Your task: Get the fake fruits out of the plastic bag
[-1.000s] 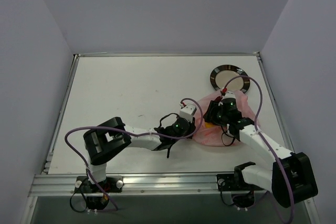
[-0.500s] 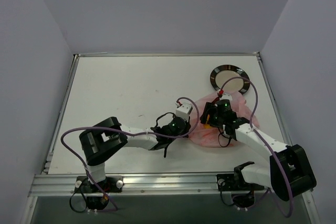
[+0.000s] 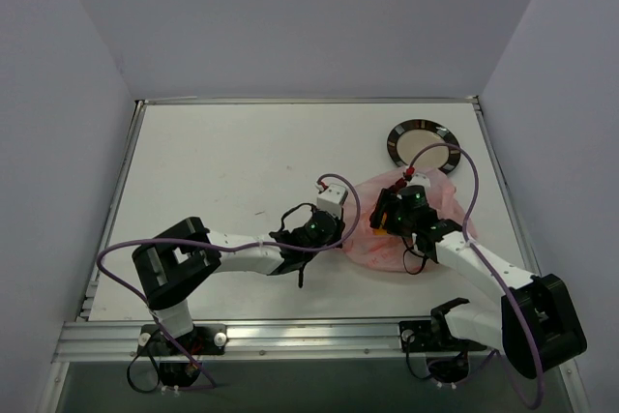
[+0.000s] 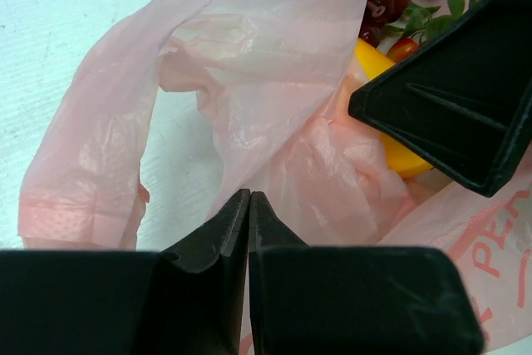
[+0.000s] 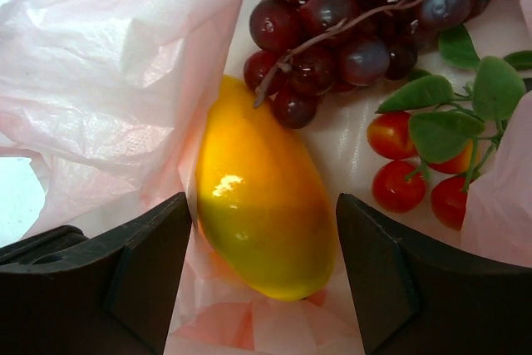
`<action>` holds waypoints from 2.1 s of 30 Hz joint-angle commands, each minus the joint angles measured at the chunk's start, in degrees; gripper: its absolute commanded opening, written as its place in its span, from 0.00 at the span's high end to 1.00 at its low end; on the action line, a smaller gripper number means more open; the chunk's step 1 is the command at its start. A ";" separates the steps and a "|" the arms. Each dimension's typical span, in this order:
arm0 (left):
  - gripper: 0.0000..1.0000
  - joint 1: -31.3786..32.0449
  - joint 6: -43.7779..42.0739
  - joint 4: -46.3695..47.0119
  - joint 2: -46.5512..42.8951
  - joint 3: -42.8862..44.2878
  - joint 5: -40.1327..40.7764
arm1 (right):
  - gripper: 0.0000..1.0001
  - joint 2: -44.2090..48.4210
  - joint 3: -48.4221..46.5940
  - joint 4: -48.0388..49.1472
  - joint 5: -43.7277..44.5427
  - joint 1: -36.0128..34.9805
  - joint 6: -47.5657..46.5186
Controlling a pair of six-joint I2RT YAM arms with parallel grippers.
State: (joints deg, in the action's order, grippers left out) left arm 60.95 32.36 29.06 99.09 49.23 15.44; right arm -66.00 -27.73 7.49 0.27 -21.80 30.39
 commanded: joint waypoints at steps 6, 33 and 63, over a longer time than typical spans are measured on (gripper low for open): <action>0.98 0.75 0.68 0.82 0.05 0.43 -0.76 | 0.37 -4.48 -0.93 -0.89 2.28 -0.17 0.55; 0.98 -1.09 -2.91 1.09 -2.85 -3.79 4.95 | 0.41 1.13 0.04 -0.02 1.75 0.36 0.28; 0.51 1.72 -4.41 -0.49 2.51 6.49 -6.47 | 0.36 -1.94 1.71 2.01 -6.60 2.29 0.54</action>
State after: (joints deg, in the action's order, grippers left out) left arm 62.67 28.67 29.30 100.33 53.15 10.94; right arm -67.44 -26.37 10.26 -5.61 -19.22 31.05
